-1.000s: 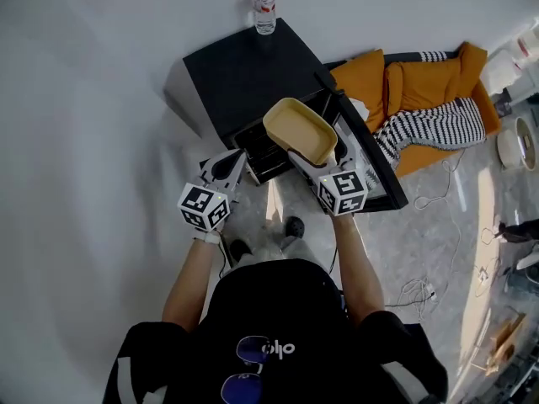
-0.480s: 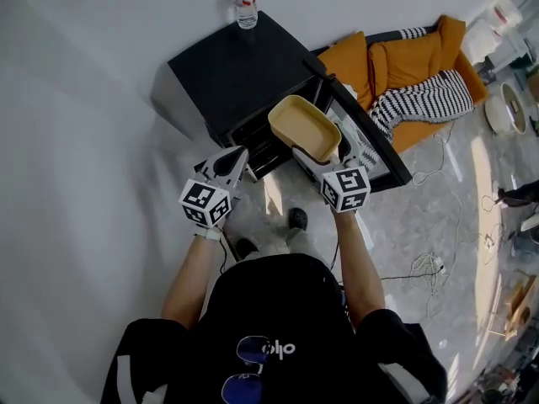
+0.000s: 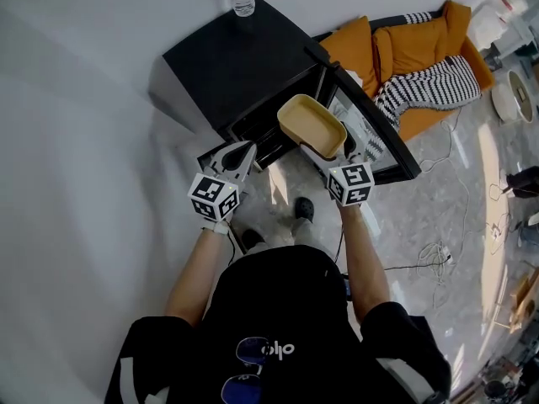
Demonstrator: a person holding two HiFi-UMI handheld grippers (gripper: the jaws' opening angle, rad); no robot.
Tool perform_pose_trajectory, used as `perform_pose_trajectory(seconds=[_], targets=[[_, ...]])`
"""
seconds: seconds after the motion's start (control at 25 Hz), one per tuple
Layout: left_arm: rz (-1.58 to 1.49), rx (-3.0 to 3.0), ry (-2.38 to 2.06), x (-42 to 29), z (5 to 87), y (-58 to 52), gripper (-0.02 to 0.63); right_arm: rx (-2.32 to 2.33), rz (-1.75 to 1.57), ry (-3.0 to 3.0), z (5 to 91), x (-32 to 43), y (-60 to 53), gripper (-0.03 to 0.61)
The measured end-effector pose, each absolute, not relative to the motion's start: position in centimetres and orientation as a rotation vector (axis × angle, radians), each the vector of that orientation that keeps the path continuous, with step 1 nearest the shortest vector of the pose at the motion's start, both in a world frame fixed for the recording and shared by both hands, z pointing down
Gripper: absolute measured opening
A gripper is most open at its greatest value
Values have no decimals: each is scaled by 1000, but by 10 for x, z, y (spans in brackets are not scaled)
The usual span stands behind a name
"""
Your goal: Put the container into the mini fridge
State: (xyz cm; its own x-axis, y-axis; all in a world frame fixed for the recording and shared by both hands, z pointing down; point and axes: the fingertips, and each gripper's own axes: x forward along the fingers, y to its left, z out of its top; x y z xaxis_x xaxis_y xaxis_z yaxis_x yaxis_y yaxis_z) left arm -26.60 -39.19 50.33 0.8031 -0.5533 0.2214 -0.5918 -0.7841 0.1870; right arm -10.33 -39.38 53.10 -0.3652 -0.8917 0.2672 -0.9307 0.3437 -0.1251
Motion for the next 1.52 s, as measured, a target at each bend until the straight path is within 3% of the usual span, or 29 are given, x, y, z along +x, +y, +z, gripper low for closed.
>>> perform_pose_trajectory(seconds=[0.64, 1.52], targets=[[299, 2691, -814, -239, 555, -377, 8, 1644, 519, -2385, 607, -95, -376, 531], [268, 2642, -940, -248, 588, -413, 8, 1541, 326, -2476, 645, -129, -476, 531]])
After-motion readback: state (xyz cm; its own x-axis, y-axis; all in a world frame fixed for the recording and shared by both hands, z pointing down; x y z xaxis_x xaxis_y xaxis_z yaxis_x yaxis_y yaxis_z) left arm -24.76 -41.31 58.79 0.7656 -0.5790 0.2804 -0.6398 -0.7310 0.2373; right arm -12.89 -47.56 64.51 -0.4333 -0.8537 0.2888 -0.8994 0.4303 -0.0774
